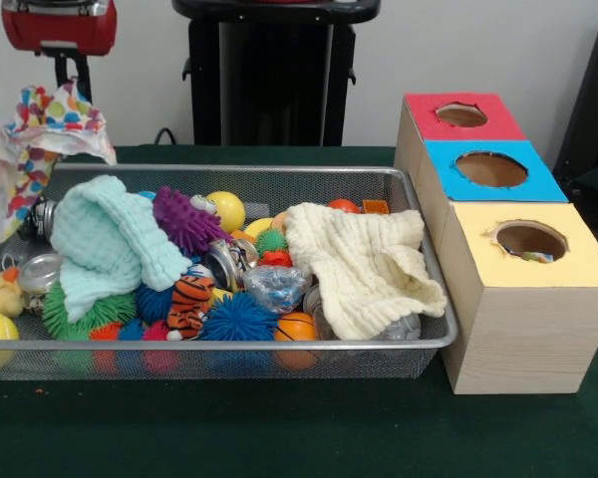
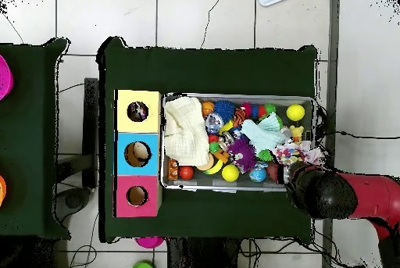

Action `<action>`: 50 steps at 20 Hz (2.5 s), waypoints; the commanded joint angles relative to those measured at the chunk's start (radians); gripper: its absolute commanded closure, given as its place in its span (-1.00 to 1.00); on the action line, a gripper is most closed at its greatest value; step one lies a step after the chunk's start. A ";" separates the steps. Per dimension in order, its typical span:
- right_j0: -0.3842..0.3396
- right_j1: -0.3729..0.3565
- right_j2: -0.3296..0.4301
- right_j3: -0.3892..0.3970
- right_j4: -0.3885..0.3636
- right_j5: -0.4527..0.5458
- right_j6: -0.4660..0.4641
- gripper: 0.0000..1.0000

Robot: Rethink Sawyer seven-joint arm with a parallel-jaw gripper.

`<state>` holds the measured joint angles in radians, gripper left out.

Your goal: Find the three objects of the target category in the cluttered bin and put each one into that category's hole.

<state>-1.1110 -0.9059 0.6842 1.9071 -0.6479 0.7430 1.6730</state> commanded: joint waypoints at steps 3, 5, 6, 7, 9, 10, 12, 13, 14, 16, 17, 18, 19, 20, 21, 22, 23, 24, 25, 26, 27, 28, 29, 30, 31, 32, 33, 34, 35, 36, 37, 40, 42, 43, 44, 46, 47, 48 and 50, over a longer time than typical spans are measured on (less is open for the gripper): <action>0.082 -0.080 0.050 0.102 0.141 0.163 -0.088 1.00; 0.107 -0.099 0.043 0.107 0.161 0.173 -0.071 1.00; 0.120 -0.108 0.038 0.109 0.172 0.182 -0.069 1.00; 0.131 -0.116 0.037 0.109 0.182 0.191 -0.062 1.00; 0.154 -0.125 0.030 0.102 0.200 0.210 -0.055 1.00; 0.166 -0.130 0.026 0.098 0.209 0.220 -0.052 1.00; 0.195 -0.135 0.016 0.090 0.227 0.228 -0.029 1.00; 0.211 -0.135 0.009 0.086 0.234 0.227 -0.013 1.00; 0.233 -0.135 0.003 0.081 0.248 0.225 0.015 1.00; 0.276 -0.132 -0.005 0.065 0.264 0.236 0.039 1.00; 0.299 -0.131 -0.014 0.056 0.274 0.239 0.062 1.00; 0.322 -0.129 -0.024 0.047 0.286 0.238 0.095 1.00; 0.351 -0.124 -0.040 0.035 0.293 0.234 0.135 1.00; 0.386 -0.117 -0.060 0.016 0.292 0.227 0.181 1.00; 0.416 -0.108 -0.074 -0.001 0.294 0.225 0.209 1.00; 0.438 -0.093 -0.078 -0.017 0.311 0.227 0.216 1.00; 0.458 -0.079 -0.082 -0.027 0.327 0.221 0.221 1.00; 0.482 -0.069 -0.091 -0.039 0.338 0.211 0.233 1.00; 0.509 -0.060 -0.106 -0.054 0.344 0.206 0.254 1.00; 0.535 -0.053 -0.122 -0.070 0.351 0.201 0.277 1.00; 0.557 -0.045 -0.134 -0.087 0.359 0.204 0.289 1.00; 0.580 -0.038 -0.146 -0.104 0.367 0.206 0.301 1.00; 0.602 -0.033 -0.156 -0.125 0.376 0.218 0.309 1.00; 0.624 -0.029 -0.170 -0.146 0.385 0.232 0.316 1.00; 0.644 -0.026 -0.181 -0.165 0.395 0.243 0.329 1.00; 0.657 -0.025 -0.193 -0.178 0.405 0.252 0.335 1.00; 0.671 -0.022 -0.201 -0.197 0.414 0.269 0.338 1.00; 0.685 -0.018 -0.209 -0.215 0.423 0.285 0.341 1.00; 0.700 -0.013 -0.216 -0.235 0.431 0.298 0.343 1.00; 0.715 -0.007 -0.224 -0.257 0.437 0.310 0.348 1.00; 0.732 -0.001 -0.232 -0.276 0.443 0.319 0.356 1.00; 0.778 0.013 -0.259 -0.327 0.462 0.347 0.389 1.00; 0.807 0.024 -0.273 -0.367 0.475 0.369 0.411 1.00; 0.821 0.031 -0.281 -0.386 0.480 0.377 0.419 1.00; 0.832 0.029 -0.288 -0.382 0.487 0.371 0.424 1.00; 0.850 0.037 -0.297 -0.394 0.500 0.364 0.436 1.00; 0.861 0.043 -0.302 -0.406 0.504 0.367 0.442 1.00; 0.866 0.042 -0.309 -0.399 0.508 0.358 0.442 1.00; 0.873 0.038 -0.323 -0.389 0.518 0.349 0.440 1.00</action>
<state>-0.2503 -0.9096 0.4546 1.5785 -0.1671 1.0008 1.8293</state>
